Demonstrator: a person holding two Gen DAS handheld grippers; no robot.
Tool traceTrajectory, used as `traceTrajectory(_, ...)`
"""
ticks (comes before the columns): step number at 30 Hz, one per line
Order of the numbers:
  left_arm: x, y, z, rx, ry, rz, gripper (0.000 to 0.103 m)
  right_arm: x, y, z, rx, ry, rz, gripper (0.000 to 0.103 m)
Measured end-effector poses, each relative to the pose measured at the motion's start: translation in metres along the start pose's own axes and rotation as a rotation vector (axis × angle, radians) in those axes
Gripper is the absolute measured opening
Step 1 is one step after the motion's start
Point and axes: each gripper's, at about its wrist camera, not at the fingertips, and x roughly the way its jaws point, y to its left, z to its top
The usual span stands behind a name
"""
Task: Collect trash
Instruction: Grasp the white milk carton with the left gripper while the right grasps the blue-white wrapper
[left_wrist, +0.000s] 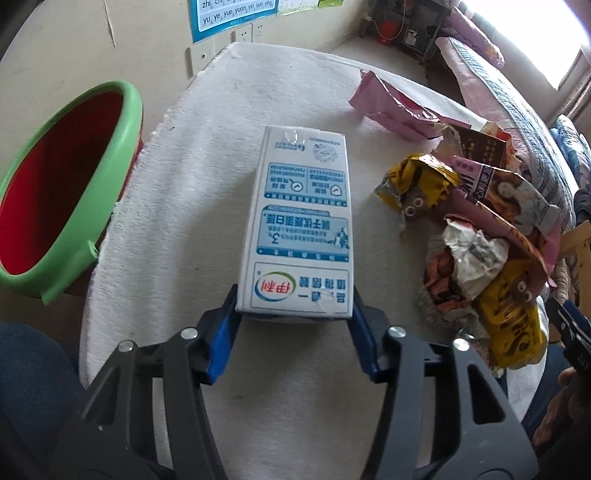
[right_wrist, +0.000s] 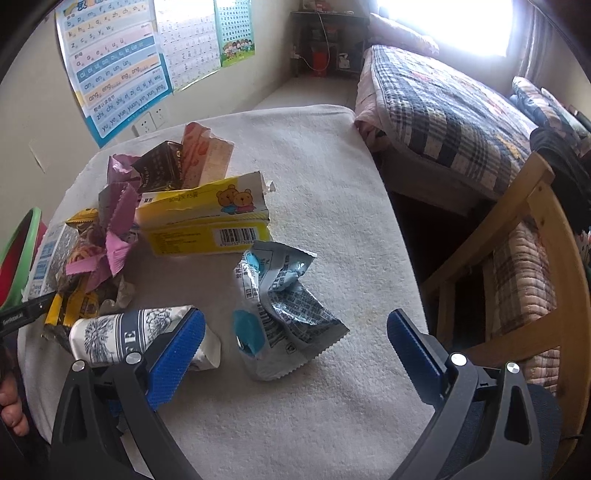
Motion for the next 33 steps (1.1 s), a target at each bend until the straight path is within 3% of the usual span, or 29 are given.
traceTrajectory(7, 0.001, -0.004, 0.0, 0.027, -0.007, 0.006, 0.052, 0.017, -0.004, 0.0, 0.018, 0.072, 0.045, 0.064)
traceTrajectory(10, -0.006, -0.007, 0.0, 0.051, -0.022, 0.006, 0.052, 0.017, -0.007, -0.001, 0.033, 0.074, 0.046, 0.056)
traceTrajectory(12, -0.01, -0.008, 0.0, 0.061, -0.03, 0.007, 0.052, 0.015, -0.007, -0.002, 0.031, 0.07, 0.049, 0.041)
traceTrajectory(19, -0.029, -0.004, -0.003, 0.081, -0.063, -0.002, 0.052, 0.003, 0.004, -0.002, -0.026, 0.041, 0.024, 0.021)
traceTrajectory(33, -0.059, -0.005, -0.011, 0.123, -0.121, -0.031, 0.052, -0.041, 0.014, 0.007, -0.017, -0.041, 0.058, 0.019)
